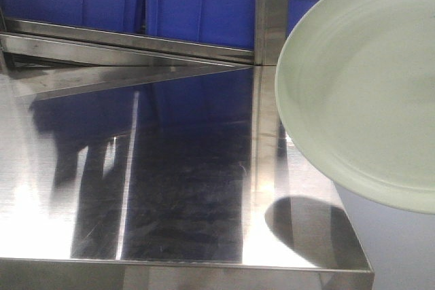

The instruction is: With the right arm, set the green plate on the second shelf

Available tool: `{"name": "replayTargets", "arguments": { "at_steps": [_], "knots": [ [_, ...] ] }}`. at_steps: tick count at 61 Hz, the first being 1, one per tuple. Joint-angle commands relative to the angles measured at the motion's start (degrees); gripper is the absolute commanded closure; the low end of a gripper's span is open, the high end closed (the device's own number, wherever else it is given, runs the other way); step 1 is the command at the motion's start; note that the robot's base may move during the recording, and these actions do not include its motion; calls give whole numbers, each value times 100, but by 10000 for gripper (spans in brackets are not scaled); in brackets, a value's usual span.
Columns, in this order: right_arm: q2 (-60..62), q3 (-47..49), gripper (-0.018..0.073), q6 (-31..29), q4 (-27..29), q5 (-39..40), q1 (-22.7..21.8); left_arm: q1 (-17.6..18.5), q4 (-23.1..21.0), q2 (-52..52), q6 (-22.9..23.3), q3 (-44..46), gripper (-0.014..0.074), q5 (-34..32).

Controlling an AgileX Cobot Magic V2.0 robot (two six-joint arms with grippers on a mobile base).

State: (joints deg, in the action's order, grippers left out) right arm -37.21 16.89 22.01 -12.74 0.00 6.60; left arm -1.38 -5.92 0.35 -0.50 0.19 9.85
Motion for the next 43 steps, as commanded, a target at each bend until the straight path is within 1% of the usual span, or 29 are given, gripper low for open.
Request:
{"name": "replayTargets", "arguments": {
  "at_steps": [1,9,43],
  "knots": [
    [31,186,503,4,-20,670,-36,45,258,122,-55,-229,472,-59],
    [31,186,503,4,-20,670,-36,45,258,122,-55,-229,472,202],
    [31,186,503,4,-20,670,-36,45,258,122,-55,-229,472,202]
  ]
}}
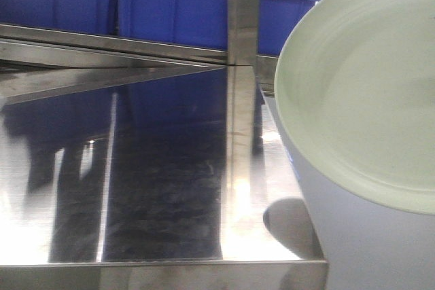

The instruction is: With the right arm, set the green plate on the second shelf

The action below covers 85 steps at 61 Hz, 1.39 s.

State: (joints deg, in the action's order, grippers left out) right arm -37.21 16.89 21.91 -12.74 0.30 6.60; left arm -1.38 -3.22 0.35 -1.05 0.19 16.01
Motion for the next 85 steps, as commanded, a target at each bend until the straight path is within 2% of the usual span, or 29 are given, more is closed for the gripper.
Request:
{"name": "replayTargets", "arguments": {
  "at_steps": [1,85],
  "knots": [
    [31,186,503,14,-20,640,-36,45,-11,122,0,-229,472,-414],
    [31,186,503,14,-20,640,-36,45,-11,122,0,-229,472,-414]
  ]
}}
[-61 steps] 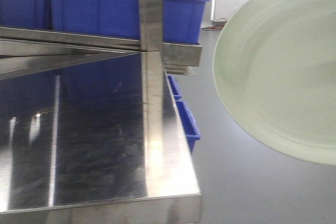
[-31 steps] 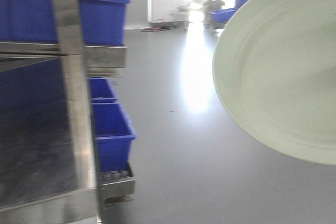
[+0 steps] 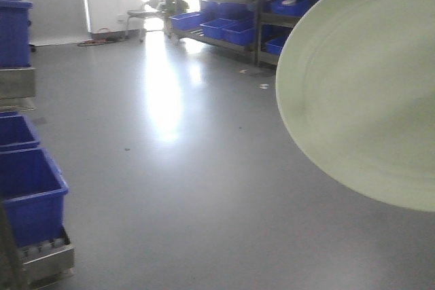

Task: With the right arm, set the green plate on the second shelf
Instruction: 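Drive the base to the blue-bin shelf, holding the plate in the right gripper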

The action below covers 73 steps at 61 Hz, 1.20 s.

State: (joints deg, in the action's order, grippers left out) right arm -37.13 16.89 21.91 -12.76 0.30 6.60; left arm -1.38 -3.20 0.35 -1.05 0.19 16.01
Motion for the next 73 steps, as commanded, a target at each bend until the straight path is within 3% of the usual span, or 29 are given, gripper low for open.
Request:
{"name": "replayTargets", "arguments": {
  "at_steps": [1,73],
  "knots": [
    [24,186,503,14,-17,640,-36,45,-14,122,0,-229,472,-414],
    [24,186,503,14,-17,640,-36,45,-14,122,0,-229,472,-414]
  ]
}}
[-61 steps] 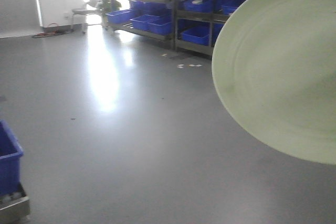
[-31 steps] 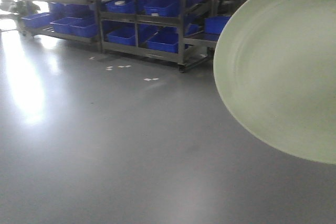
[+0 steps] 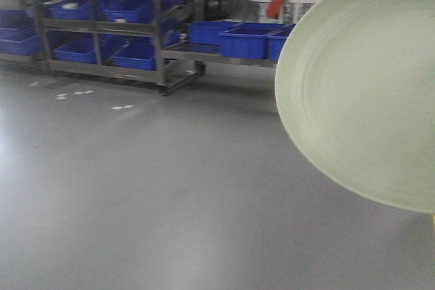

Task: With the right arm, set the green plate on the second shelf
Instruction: 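Drive the base to the blue-bin shelf, holding the plate in the right gripper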

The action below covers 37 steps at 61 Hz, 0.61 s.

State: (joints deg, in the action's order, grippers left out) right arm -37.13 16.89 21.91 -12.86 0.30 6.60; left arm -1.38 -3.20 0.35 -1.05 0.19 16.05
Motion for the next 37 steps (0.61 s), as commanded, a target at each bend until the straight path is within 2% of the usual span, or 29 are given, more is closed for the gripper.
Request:
{"name": "replayTargets", "arguments": {
  "at_steps": [1,37],
  "knots": [
    [24,186,503,14,-8,640,-36,45,-14,122,0,-229,472,-418],
    [24,186,503,14,-8,640,-36,45,-14,122,0,-229,472,-418]
  ]
}}
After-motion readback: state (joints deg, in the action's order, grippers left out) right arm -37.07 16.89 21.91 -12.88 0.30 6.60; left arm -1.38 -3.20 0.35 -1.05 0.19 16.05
